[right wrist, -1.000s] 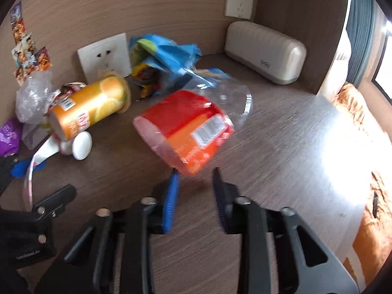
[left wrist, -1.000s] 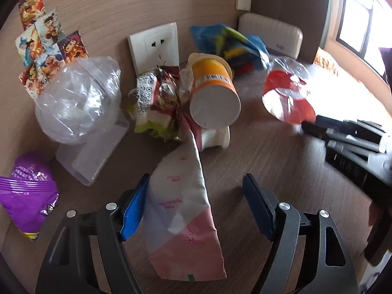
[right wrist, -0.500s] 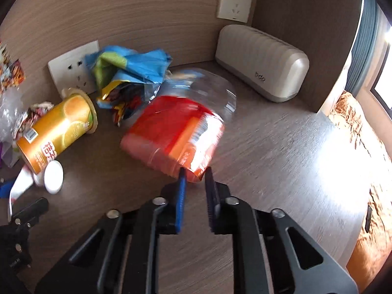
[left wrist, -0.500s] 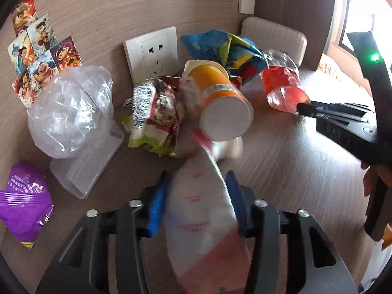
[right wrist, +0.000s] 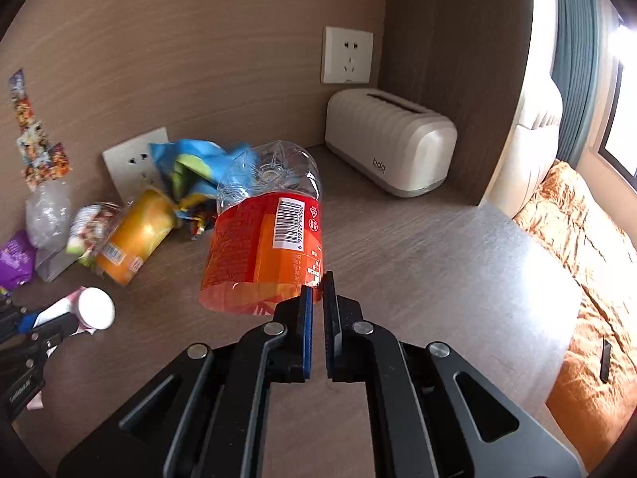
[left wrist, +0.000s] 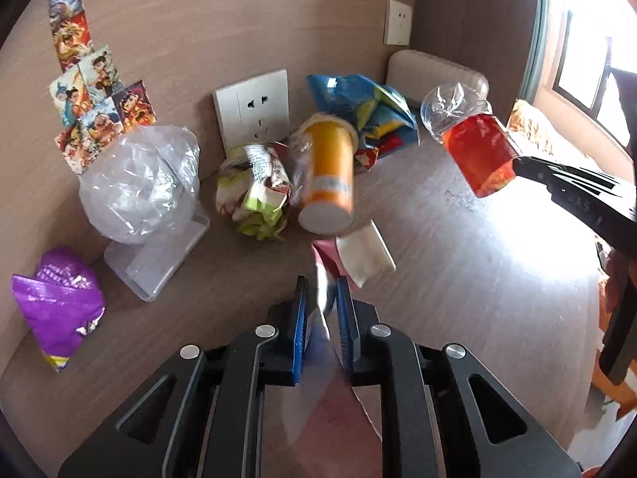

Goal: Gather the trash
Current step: 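Grasp the red-labelled bottle with the right tool while the left tool grasps the pink paper bag, then carry the bottle and pink bag over the wastebasket and open both tools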

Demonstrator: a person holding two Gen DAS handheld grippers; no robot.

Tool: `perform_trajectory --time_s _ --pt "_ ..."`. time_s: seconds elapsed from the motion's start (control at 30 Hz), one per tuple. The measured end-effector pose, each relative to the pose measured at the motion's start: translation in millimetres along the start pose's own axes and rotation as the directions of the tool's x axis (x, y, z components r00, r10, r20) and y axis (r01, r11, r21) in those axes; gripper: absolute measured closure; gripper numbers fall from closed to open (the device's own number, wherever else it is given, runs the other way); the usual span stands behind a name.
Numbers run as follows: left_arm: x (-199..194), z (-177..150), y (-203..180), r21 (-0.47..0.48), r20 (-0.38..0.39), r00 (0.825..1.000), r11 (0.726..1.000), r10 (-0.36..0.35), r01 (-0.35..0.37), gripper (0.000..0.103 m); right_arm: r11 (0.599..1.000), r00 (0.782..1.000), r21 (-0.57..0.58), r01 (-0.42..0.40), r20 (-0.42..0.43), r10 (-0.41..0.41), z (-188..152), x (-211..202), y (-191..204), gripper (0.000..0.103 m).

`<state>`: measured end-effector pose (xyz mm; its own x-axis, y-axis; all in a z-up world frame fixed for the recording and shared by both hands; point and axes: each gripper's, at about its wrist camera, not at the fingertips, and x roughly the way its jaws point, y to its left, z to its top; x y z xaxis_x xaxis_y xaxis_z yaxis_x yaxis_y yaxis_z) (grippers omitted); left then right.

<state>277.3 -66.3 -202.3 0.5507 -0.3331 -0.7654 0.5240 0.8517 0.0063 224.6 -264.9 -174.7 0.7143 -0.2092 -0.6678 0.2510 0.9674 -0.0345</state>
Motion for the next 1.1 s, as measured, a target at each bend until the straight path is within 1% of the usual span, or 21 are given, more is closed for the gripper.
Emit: perform_trajectory --time_s 0.13,0.2,0.23,0.37,0.5,0.53,0.63,0.7,0.73,0.83,0.97,1.1 --pt "-17 -12 -2 0.013 0.012 1.0 1.0 -0.002 0.001 0.09 1.0 1.0 -0.018 -0.011 0.019 0.012 -6 -26 4 0.098" --pt "-25 -16 -2 0.015 0.019 1.0 1.0 0.002 -0.002 0.092 1.0 0.999 -0.019 -0.015 0.028 0.015 -8 -35 6 0.098" --pt "-25 -12 -3 0.018 0.02 1.0 1.0 0.002 -0.002 0.093 1.0 0.999 -0.019 -0.016 0.032 0.017 -8 -40 6 0.097" --pt "-38 -20 -4 0.033 0.03 1.0 0.999 -0.005 0.004 0.094 1.0 0.999 -0.014 -0.02 0.047 0.021 -11 -54 7 0.097" --pt "-40 -32 -2 0.044 0.02 1.0 0.999 -0.013 0.012 0.096 1.0 0.998 -0.01 -0.021 0.061 0.021 -18 -65 9 0.097" --pt "-39 -31 0 0.04 0.019 1.0 0.999 -0.021 0.02 0.096 1.0 0.998 -0.01 -0.02 0.063 0.021 -19 -68 10 0.097" --pt "-53 -35 0 0.041 0.035 0.999 0.999 -0.018 0.017 0.096 1.0 0.997 -0.009 -0.016 0.069 0.016 -24 -74 11 0.097" --pt "-63 -35 3 0.026 0.04 0.998 0.999 -0.043 0.042 0.096 1.0 0.997 -0.007 -0.014 0.073 0.015 -27 -78 11 0.097" --pt "-68 -35 3 0.029 0.046 0.998 0.999 -0.042 0.041 0.096 1.0 0.997 -0.006 -0.015 0.074 0.016 -27 -81 12 0.097" --pt "-85 -31 1 0.052 0.073 0.996 0.998 -0.042 0.038 0.096 1.0 0.996 0.001 -0.023 0.091 0.023 -27 -92 13 0.097" --pt "-108 -26 -5 0.079 0.106 0.992 0.995 -0.064 0.056 0.097 1.0 0.994 0.003 -0.026 0.11 0.025 -26 -107 15 0.097" --pt "-119 -24 -13 0.104 0.119 0.989 0.992 -0.084 0.072 0.097 1.0 0.993 0.011 -0.012 0.121 0.011 -30 -120 14 0.097"
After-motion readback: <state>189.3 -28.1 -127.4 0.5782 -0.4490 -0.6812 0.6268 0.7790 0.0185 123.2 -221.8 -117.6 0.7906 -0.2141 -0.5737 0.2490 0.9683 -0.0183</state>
